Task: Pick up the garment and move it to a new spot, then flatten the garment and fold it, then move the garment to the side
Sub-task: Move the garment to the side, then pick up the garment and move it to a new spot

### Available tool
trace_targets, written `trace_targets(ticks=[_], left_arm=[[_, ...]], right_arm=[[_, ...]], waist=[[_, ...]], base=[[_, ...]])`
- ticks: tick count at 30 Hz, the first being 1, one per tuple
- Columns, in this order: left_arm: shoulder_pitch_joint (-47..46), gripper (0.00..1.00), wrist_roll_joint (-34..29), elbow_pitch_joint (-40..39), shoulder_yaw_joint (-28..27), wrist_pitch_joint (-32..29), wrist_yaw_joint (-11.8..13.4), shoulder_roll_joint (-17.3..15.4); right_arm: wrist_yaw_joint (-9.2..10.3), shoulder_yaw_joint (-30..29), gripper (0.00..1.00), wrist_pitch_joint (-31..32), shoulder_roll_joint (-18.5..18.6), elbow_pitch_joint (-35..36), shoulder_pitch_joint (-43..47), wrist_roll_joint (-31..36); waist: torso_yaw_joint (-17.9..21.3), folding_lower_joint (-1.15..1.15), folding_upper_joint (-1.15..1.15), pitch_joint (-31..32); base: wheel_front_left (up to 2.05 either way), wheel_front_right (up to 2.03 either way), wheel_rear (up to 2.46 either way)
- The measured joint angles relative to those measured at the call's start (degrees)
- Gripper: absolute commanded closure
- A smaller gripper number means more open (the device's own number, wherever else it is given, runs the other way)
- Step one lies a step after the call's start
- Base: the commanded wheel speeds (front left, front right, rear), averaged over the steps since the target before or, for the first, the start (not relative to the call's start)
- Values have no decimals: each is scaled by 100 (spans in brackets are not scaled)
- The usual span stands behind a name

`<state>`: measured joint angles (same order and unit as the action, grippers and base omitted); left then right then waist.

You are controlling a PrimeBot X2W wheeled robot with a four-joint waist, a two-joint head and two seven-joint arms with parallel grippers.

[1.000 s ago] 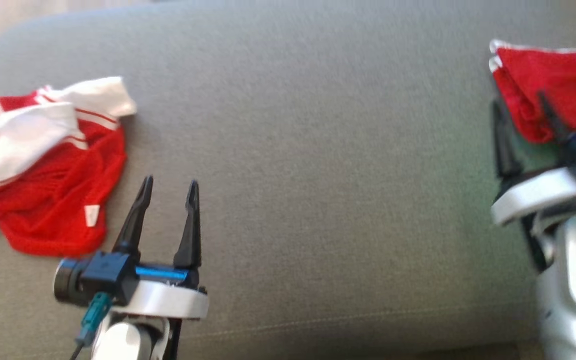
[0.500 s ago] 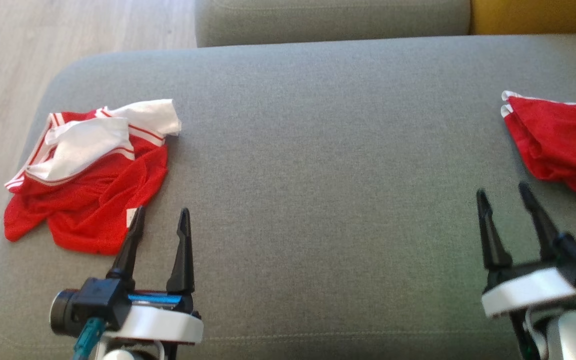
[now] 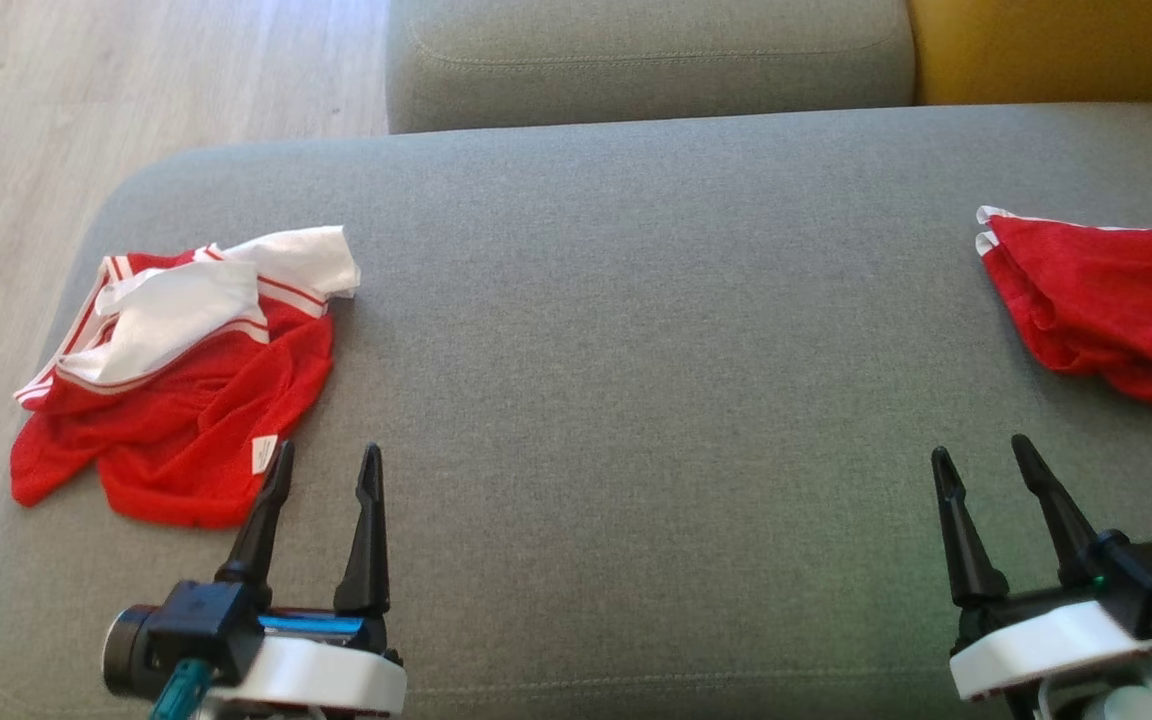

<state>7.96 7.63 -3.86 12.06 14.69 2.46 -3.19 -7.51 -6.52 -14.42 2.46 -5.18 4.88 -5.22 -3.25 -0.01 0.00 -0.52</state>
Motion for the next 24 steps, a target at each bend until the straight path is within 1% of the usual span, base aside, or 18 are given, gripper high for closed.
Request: trace_targets(ticks=[6,11,16,17,24], left_arm=[[0,0,-100,88,-11,0,11,0],[-2,0,-100,168,-5,0,65,0],[-4,0,-100,187,3,0,109,0],[-4,0,-100,187,3,0,109,0],[1,0,-37,214,8,0,181,0]], right_arm=[[0,-23,0,0,0,26,0,-5],[0,-22,0,0,-1,29,1,-5],[0,54,0,0,-1,37,19,-5],[0,54,0,0,-1,37,19,-5],[0,130,0,0,-5,33,78,-3]], waist=[[-21,1,0,-47],[-142,1,0,-52],[-396,1,0,-42],[-396,1,0,-42],[-948,1,0,1]], base=[[0,0,0],[0,0,0],[0,0,0],[0,0,0],[0,0,0]])
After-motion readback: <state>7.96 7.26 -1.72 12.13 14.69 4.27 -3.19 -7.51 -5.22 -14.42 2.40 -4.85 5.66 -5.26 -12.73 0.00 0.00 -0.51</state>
